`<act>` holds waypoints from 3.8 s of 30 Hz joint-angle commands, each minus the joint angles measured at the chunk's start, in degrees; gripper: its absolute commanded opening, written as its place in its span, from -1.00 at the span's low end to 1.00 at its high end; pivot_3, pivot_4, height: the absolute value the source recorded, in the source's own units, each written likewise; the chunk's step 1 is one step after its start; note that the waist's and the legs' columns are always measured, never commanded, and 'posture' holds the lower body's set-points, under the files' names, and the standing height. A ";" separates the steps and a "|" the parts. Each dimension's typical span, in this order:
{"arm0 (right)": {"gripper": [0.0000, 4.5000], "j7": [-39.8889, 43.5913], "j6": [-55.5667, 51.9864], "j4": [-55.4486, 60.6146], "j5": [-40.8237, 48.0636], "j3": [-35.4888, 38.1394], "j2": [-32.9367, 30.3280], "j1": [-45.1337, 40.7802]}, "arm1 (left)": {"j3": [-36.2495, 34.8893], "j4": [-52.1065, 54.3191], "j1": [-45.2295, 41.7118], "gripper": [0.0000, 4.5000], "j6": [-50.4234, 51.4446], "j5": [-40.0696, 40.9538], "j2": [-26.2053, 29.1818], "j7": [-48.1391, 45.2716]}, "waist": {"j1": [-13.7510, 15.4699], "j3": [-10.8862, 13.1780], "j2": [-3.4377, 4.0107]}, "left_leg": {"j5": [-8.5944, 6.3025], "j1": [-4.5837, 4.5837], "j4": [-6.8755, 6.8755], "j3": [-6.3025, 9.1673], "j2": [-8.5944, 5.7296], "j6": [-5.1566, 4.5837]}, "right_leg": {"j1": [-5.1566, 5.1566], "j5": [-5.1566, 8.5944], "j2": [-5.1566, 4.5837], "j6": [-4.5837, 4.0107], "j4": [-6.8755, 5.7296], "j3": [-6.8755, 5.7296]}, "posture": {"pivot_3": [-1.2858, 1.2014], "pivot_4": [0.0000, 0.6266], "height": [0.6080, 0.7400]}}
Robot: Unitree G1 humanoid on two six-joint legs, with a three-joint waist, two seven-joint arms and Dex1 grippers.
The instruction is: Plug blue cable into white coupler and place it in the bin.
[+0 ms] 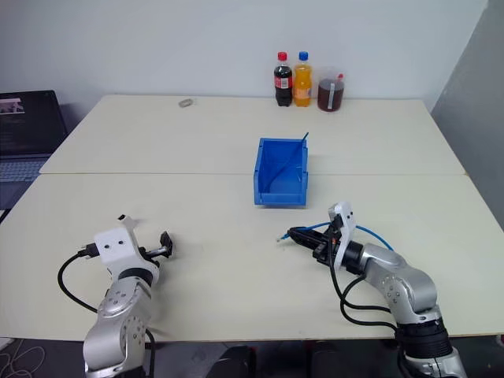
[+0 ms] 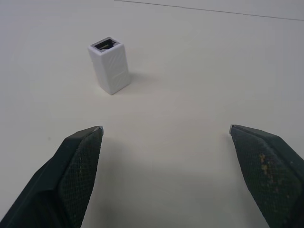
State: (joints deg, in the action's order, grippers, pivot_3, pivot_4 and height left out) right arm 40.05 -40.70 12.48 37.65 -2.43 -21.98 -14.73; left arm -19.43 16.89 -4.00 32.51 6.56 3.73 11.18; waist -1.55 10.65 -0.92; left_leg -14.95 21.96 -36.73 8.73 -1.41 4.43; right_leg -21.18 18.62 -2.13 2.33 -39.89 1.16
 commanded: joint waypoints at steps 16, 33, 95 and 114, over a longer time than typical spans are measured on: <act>-1.00 0.65 -0.08 2.10 0.50 1.01 -0.91 -0.62 | -7.64 -16.12 -16.64 0.99 -0.05 -0.56 1.75 11.15 | -0.05 0.01 -0.04 | 0.01 0.02 -0.04 -0.01 -0.03 0.03 | 0.00 -0.02 -0.01 0.03 -0.01 0.00 | 0.03 -0.52 1.00; -1.00 0.11 -0.30 2.67 0.73 1.09 -0.94 0.35 | -6.13 -25.72 -22.95 0.77 -5.04 -1.47 5.25 10.50 | -0.09 0.01 -0.05 | 0.11 0.04 -0.06 -0.01 -0.04 0.21 | -0.02 -0.03 -0.03 0.06 0.00 0.01 | 0.03 -0.52 1.00; -1.00 -0.29 11.95 14.92 -16.02 -9.18 -6.00 4.00 | 41.69 -31.12 -24.84 -0.64 -32.93 -1.94 31.97 -90.43 | -0.34 0.01 0.01 | 0.06 -0.03 0.09 -0.01 0.02 0.08 | -0.02 -0.03 0.05 0.07 0.04 0.02 | 0.03 -0.52 1.00; -1.00 6.76 19.83 6.13 -25.83 -20.88 -2.93 -6.31 | 42.70 -36.10 -27.38 -0.64 -34.31 -3.44 30.13 -93.52 | -0.29 -0.01 0.03 | 0.06 -0.05 -0.02 0.12 -0.01 0.07 | 0.05 -0.03 0.05 0.06 -0.02 -0.06 | 0.03 -0.52 1.00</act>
State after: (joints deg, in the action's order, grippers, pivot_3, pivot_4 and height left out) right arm 46.24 -22.48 18.10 12.44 -23.09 -25.30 -19.94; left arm 20.57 -17.66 -32.43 -1.95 5.67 34.11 -81.42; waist -1.84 10.64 -0.89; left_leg -14.89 21.91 -36.77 8.86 -1.42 4.51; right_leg -21.13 18.59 -2.08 2.40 -39.91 1.09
